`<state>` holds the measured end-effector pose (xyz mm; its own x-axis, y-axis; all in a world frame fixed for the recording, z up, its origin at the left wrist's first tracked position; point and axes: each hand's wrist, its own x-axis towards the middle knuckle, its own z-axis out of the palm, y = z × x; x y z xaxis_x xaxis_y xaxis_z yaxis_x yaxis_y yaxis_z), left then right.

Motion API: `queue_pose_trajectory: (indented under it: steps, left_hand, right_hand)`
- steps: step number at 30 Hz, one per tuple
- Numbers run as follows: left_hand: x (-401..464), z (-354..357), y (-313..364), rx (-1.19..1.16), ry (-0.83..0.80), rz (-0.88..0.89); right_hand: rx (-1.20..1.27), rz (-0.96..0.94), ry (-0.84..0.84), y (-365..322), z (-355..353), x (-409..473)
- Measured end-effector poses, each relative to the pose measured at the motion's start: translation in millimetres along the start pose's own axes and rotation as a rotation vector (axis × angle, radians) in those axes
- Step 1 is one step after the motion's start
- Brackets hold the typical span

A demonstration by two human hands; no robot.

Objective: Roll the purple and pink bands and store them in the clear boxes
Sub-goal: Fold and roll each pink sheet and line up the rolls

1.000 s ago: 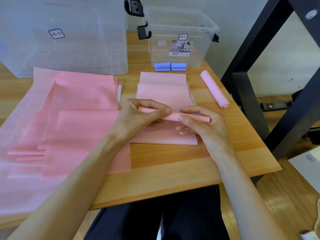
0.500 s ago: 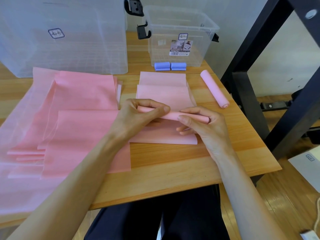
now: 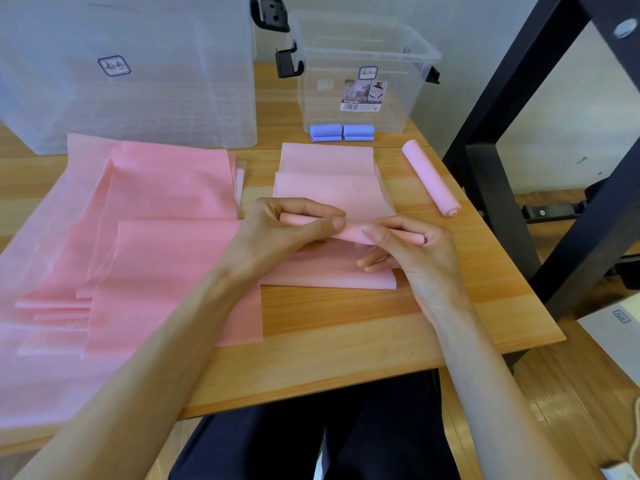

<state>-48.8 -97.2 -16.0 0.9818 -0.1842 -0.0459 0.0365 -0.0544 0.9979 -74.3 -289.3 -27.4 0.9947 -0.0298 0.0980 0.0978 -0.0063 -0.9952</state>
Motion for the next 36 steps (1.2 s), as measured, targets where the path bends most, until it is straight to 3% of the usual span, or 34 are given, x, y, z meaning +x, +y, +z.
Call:
queue_pose_trajectory:
  steps: [21,29,36]
  left_hand:
    - [0.7,0.2,-0.4,-0.020,0.021,-0.012]
    - [0.4,0.5,-1.3,0.025,-0.005,0.092]
    - [0.8,0.7,-0.4,-0.030,0.019,0.002]
  right_hand:
    - [0.017,-0.019,-0.022,0.3,-0.3,0.2]
    - [0.009,0.008,0.003,1.0,-1.2,1.2]
    - [0.022,-0.027,-0.023,-0.2,0.1,-0.5]
